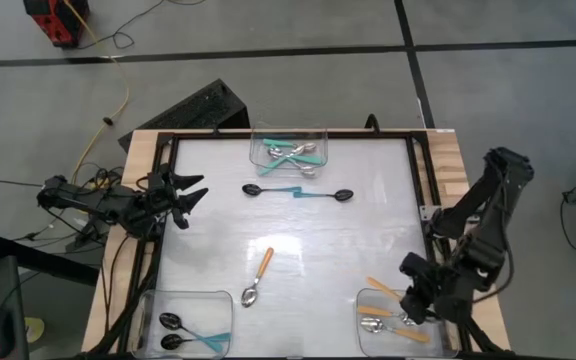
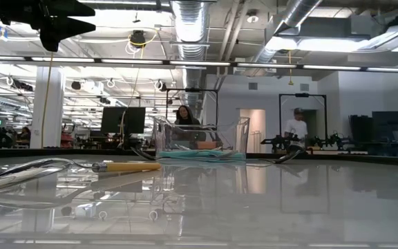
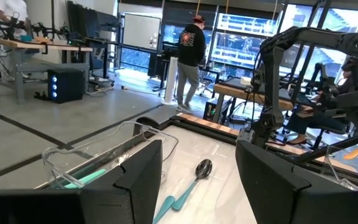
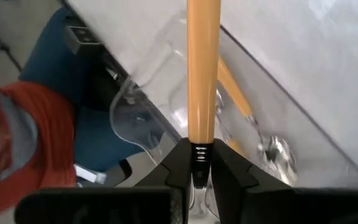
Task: Sort silverware by color (type)
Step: Put the right orange spoon into the bottom right transparent bin
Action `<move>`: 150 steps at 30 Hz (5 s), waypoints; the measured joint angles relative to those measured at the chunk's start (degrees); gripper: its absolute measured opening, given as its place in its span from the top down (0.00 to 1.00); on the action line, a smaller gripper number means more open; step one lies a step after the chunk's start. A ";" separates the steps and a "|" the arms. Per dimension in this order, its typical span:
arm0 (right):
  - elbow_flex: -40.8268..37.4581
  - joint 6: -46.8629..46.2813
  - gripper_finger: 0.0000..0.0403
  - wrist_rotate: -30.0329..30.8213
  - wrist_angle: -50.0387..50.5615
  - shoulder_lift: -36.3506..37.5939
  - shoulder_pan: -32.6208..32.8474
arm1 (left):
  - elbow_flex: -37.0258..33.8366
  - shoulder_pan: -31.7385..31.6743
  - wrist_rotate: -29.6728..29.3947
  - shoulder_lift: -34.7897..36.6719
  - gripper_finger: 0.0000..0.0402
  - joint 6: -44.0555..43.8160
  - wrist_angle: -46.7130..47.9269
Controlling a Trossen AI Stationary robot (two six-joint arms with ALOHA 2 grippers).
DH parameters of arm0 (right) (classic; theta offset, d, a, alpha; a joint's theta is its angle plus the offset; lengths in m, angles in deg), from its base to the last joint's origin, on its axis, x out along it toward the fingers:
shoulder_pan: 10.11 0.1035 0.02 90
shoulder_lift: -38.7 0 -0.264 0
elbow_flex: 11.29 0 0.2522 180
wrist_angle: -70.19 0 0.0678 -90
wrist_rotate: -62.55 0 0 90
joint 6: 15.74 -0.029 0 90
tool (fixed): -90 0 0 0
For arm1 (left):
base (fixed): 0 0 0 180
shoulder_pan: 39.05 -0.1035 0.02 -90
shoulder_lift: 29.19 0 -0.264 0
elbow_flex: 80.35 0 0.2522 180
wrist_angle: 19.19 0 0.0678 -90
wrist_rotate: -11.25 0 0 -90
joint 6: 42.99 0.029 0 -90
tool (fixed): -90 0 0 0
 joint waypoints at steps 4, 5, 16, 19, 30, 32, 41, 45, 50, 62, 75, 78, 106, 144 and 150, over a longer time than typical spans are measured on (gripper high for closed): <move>-0.02 -10.04 0.83 0.00 1.66 -1.06 3.66 | 0.00 0.00 0.00 -0.01 0.53 0.03 0.01; -0.02 -11.99 0.83 -0.01 2.03 -1.48 4.52 | 0.00 0.00 0.02 0.00 0.53 0.03 0.01; -0.09 -10.29 0.83 2.08 0.72 -6.23 8.69 | 0.00 0.00 -0.02 0.01 0.53 0.11 0.05; 0.00 -1.98 0.84 6.44 -1.40 -7.38 9.33 | 0.00 -0.04 -0.58 -0.01 0.53 0.06 -0.02; -0.04 6.33 0.84 -6.24 -1.08 -13.31 10.69 | 0.00 -0.05 -3.10 0.01 0.53 -1.53 -0.05; -0.04 9.50 0.84 -5.88 -1.78 -14.36 11.43 | 0.00 -0.05 -3.83 0.00 0.53 -1.55 -0.03; -0.04 20.87 0.85 -3.95 -1.13 -16.09 10.85 | 0.02 -0.05 -4.55 0.01 0.53 -2.50 -0.52; -0.04 25.26 0.85 -0.79 -0.44 -16.09 9.81 | 0.02 -0.05 -4.52 0.01 0.53 -3.26 -0.49; -0.04 28.38 0.85 0.02 0.25 -16.09 8.61 | 0.02 -0.05 -4.52 0.00 0.53 -3.37 -0.47; -0.04 28.61 0.85 0.09 3.94 -16.09 9.57 | 0.02 -0.05 -4.53 0.01 0.53 -2.97 -0.43; -1.21 26.47 0.85 5.43 2.58 -16.05 9.10 | 0.02 -0.06 -5.79 0.00 0.53 -2.95 -0.32; -2.36 26.47 0.85 5.38 0.45 -16.05 9.07 | 0.02 -0.05 -5.79 0.01 0.53 -2.95 -0.32; -9.49 20.28 0.85 2.80 -8.06 -16.69 11.39 | 0.02 -0.05 -5.77 -0.01 0.53 -1.98 -0.43; -9.31 22.22 0.80 2.82 -13.90 -24.59 8.98 | 0.02 -0.07 -7.45 0.01 0.53 -1.77 -0.45; -9.31 21.73 0.77 2.71 -13.93 -24.59 8.31 | 0.02 -0.07 -7.48 0.00 0.53 -1.69 -0.45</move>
